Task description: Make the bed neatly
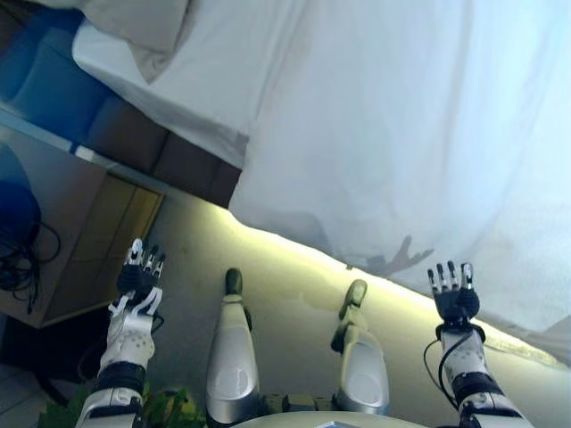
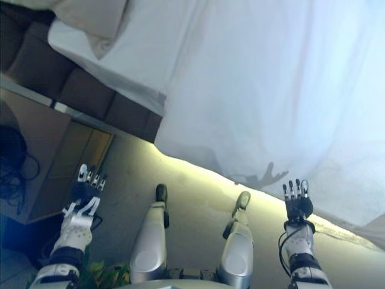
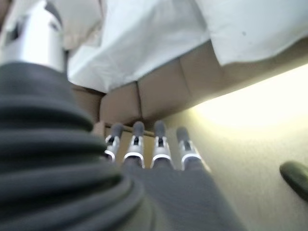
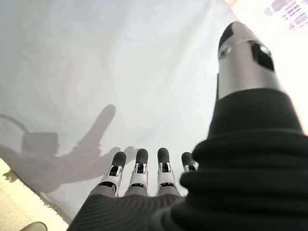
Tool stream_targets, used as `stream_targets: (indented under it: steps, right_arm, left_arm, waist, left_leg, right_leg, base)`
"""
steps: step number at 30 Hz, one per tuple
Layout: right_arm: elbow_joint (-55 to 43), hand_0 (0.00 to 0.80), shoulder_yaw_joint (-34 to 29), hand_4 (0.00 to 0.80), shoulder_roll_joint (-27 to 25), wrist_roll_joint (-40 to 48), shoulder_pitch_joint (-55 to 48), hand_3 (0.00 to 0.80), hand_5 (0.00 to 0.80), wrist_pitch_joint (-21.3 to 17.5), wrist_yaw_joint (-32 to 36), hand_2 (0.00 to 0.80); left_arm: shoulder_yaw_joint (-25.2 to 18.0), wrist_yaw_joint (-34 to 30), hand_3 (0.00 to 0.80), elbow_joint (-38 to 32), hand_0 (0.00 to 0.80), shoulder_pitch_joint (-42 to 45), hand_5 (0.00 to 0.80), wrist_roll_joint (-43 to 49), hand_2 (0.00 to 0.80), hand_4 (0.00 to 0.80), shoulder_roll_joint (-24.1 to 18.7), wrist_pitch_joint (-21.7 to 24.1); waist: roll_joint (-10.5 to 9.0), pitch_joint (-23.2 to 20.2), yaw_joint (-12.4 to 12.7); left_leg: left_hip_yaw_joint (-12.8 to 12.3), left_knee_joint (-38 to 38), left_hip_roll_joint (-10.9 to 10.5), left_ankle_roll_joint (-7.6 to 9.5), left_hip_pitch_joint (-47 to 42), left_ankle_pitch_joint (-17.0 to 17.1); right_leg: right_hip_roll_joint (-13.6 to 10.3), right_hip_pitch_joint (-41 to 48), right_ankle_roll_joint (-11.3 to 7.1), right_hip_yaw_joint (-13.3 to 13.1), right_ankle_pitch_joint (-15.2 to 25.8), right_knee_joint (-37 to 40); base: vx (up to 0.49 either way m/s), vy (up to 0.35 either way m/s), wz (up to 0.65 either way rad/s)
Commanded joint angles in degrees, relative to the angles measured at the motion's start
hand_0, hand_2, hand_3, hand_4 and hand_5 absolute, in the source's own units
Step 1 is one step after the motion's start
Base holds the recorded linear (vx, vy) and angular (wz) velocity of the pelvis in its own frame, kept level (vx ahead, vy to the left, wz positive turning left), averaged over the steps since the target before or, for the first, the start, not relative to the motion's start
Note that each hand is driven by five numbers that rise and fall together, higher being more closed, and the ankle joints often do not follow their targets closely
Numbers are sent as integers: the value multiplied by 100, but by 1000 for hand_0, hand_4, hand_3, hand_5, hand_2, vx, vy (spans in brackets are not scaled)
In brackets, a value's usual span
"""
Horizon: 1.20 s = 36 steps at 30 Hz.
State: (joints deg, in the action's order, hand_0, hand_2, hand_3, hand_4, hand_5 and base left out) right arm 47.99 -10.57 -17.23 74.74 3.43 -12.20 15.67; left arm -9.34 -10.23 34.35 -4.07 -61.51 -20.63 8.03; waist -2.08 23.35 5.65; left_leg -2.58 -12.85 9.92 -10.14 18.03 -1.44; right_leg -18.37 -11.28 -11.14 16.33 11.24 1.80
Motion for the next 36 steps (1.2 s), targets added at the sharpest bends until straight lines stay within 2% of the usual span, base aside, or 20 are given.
stream_targets:
  steps: [1, 4, 7, 9, 10, 12, 15, 21, 27, 33, 36]
  right_arm:
    - [-119, 0, -235, 0, 72, -417, -390, 0, 0, -230, -2, 0]
    - [16, 0, -226, 0, 236, -393, -512, 0, 0, -198, -86, 0]
    - [2, 0, -212, 0, 332, -527, -621, 0, 0, -193, -250, 0]
    - [-13, 0, -163, 0, 371, -888, -669, 0, 0, -240, -461, 0]
    - [-48, 0, -15, 0, 369, -1435, -693, 0, 0, -301, -832, 0]
    - [-92, 0, 167, 0, 353, -1911, -734, 0, 0, -351, -1120, 0]
    - [-95, 0, 285, 0, 358, -2006, -810, 0, 0, -168, -1371, 0]
    - [381, 0, -43, 0, 220, -2163, -951, 0, 0, -14, -1651, 0]
    - [1326, 0, -616, 0, -182, -2310, -859, 0, 0, -12, -1611, 0]
    - [2105, 0, -688, 0, -947, -2398, -118, 0, 0, 118, -1665, 0]
    - [2191, 0, -741, 0, -1022, -2051, -66, 0, 0, 86, -1504, 0]
  left_arm:
    - [-272, -558, 0, -394, 0, 247, 0, -30, 0, 0, 34, -236]
    - [-59, -759, 0, -475, 0, 500, 0, 389, 0, 0, 103, -346]
    - [100, -947, 0, -502, 0, 635, 0, 351, 0, 0, 182, -604]
    - [180, -1049, 0, -532, 0, 680, 0, 330, 0, 0, 245, -767]
    - [307, -1054, 0, -603, 0, 697, 0, 331, 0, 0, 310, -913]
    - [431, -1064, 0, -644, 0, 716, 0, 451, 0, 0, 339, -911]
    - [531, -1118, 0, -622, 0, 772, 0, 507, 0, 0, 352, -1015]
    - [342, -1107, 0, -674, 0, 942, 0, 728, 0, 0, 160, -1311]
    - [369, -1091, 0, -644, 0, 933, 0, 844, 0, 0, -98, -1629]
    - [745, -1048, 0, -538, 0, 484, 0, 567, 0, 0, -290, -1656]
    - [787, -1051, 0, -466, 0, 411, 0, 438, 0, 0, -227, -1699]
  waist:
    - [-34, -746, 116]
    - [-67, -1214, 167]
    - [-50, -1542, 177]
    - [-27, -1703, 187]
    - [-7, -1850, 203]
    - [-7, -1942, 211]
    - [-24, -2062, 201]
    - [-20, -2114, 192]
    - [27, -2085, 357]
    - [170, -1756, 634]
    - [200, -1767, 689]
  left_leg:
    - [-30, 891, -94, 271, -544, 552]
    - [-76, 1230, -75, 276, -951, 642]
    - [-113, 1431, -88, 277, -1184, 707]
    - [-123, 1531, -106, 283, -1300, 737]
    - [-117, 1638, -147, 303, -1421, 749]
    - [-129, 1680, -160, 309, -1497, 755]
    - [-112, 1637, -144, 317, -1622, 730]
    - [-156, 1464, -45, 341, -1792, 607]
    - [-60, 1461, -18, 299, -1736, 582]
    - [146, 1377, -20, 243, -1124, 629]
    - [181, 1504, -49, 239, -1137, 680]
  right_leg:
    - [-239, 619, -203, 20, -128, -224]
    - [-151, 910, -221, 90, -136, -112]
    - [-99, 1092, -224, 137, -187, -62]
    - [-79, 1189, -225, 172, -211, -36]
    - [-69, 1275, -226, 202, -221, -15]
    - [-47, 1382, -233, 250, -228, 25]
    - [-34, 1479, -228, 220, -290, -6]
    - [-48, 1555, -244, 107, -404, -169]
    - [-94, 1582, -343, 196, -415, -172]
    - [-126, 1259, -386, 319, -355, -114]
    - [-123, 1311, -386, 425, -315, -32]
  base:
    - [234, -160, 2]
    - [205, -133, 0]
    - [180, -62, 4]
    - [136, -53, 2]
    - [124, -59, 0]
    - [113, -67, 4]
    - [129, -45, 3]
    - [127, -38, 0]
    - [63, -57, 0]
    - [-190, -52, 15]
    - [-33, 5, 24]
